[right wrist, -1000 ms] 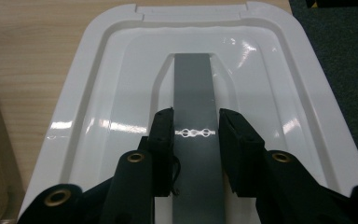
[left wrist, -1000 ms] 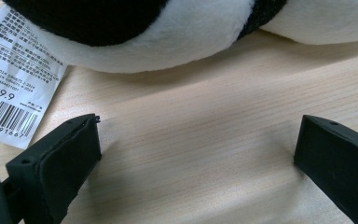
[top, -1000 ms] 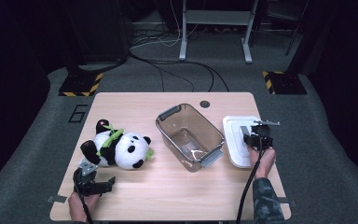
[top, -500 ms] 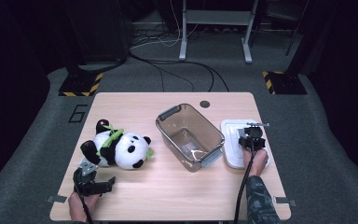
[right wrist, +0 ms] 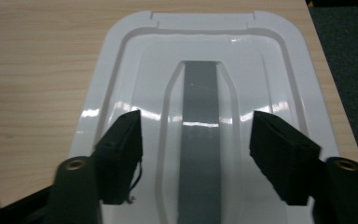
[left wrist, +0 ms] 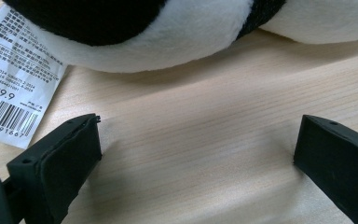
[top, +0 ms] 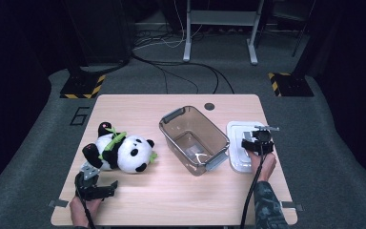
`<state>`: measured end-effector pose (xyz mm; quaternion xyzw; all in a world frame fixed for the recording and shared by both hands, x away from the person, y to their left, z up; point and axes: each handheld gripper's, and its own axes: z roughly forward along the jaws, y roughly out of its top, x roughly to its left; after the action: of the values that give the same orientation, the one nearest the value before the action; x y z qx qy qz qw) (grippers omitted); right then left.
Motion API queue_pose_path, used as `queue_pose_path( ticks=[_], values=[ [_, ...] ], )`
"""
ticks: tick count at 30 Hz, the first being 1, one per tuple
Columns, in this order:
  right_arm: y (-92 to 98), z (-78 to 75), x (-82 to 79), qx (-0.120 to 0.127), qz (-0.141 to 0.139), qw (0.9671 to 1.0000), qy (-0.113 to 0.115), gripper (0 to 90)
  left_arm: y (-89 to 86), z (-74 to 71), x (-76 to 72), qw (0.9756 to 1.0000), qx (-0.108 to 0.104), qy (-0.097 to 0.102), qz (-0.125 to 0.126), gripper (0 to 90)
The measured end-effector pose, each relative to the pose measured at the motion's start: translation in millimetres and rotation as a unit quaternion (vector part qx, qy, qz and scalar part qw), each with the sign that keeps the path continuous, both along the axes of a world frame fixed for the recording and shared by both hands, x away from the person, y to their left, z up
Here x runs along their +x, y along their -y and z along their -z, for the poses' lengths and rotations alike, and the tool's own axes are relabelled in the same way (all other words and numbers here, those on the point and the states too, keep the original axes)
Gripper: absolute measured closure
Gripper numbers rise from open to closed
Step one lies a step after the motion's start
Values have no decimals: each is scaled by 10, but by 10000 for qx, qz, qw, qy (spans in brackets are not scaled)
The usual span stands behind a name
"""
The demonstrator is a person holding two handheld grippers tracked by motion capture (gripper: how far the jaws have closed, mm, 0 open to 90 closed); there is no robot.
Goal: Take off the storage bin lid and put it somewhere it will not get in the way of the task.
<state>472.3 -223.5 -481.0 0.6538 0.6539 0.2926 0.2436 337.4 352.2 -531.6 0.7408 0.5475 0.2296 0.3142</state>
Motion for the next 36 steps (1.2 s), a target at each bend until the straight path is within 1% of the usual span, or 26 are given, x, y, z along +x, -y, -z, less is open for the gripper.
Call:
queue_pose_path(
  ticks=[1,2,3,6,7,8,9,10,11,12,13,14,16,17,18,20,21,25,26,29,30,31,32,33,34,36],
  values=[
    [0,0,0,0,0,10000,0,277,0,0,0,10000,0,0,0,0],
    [16,-38,-71,66,-135,9999,81,190,0,0,0,10000,1,-1,0,0],
    [21,-56,-112,111,-169,9997,132,170,0,0,0,10000,1,-1,0,0],
    [22,-122,-226,168,-397,9988,235,112,-4,-2,1,10000,25,2,19,0],
    [22,-122,-226,168,-397,9988,235,112,-4,-2,1,10000,25,2,19,0],
    [4,-167,-299,197,-535,9980,271,60,-4,-2,1,10000,26,1,20,0],
    [4,-167,-299,197,-535,9980,271,60,-4,-2,1,10000,26,1,20,0],
    [-25,-204,-369,194,-678,9970,318,32,-4,-2,1,10000,28,-2,21,0],
    [-25,-204,-369,194,-678,9970,318,32,-4,-2,1,10000,28,-2,21,0],
    [-63,-243,-446,190,-799,9959,383,16,-4,-2,1,10000,27,2,22,0],
    [-84,-262,-482,188,-855,9954,385,0,-4,-2,1,10000,28,-3,21,0],
    [-104,-280,-523,204,-911,9948,418,0,-4,-2,1,10000,26,0,22,0],
    [-148,-305,-604,160,-1016,9937,444,0,-4,-3,1,10000,30,-3,22,0],
    [-148,-305,-604,160,-1016,9937,444,0,-4,-2,1,10000,29,-2,22,0],
    [-184,-309,-677,111,-1094,9928,467,0,-4,-2,1,10000,28,0,23,0],
    [-212,-301,-743,91,-1145,9922,483,0,-4,-2,1,10000,26,1,22,0],
    [-212,-301,-743,91,-1145,9922,483,0,-4,-2,1,10000,26,1,22,0],
    [-264,-260,-872,108,-1244,9909,511,0,-4,-2,1,10000,28,-2,23,0],
    [-308,-222,-946,129,-1306,9900,511,0,-4,-2,1,10000,30,-4,24,0],
    [-408,-133,-1070,91,-1439,9882,509,0,-4,-2,1,10000,27,-2,23,0],
    [-443,-95,-1107,97,-1494,9875,502,0,-4,-2,1,10000,27,-2,23,0],
    [-443,-95,-1107,97,-1494,9875,502,0,-4,-2,1,10000,27,-2,23,0],
    [-500,-17,-1174,95,-1572,9861,528,0,-4,-2,1,10000,27,1,23,0],
    [-500,-17,-1174,95,-1572,9861,528,0,-4,-2,1,10000,27,1,23,0],
    [-548,61,-1231,96,-1573,9860,546,0,-6,-4,1,10000,30,-14,31,0],
    [-589,131,-1274,124,-1625,9852,536,0,-5,0,2,10000,22,10,26,0]
  ],
)
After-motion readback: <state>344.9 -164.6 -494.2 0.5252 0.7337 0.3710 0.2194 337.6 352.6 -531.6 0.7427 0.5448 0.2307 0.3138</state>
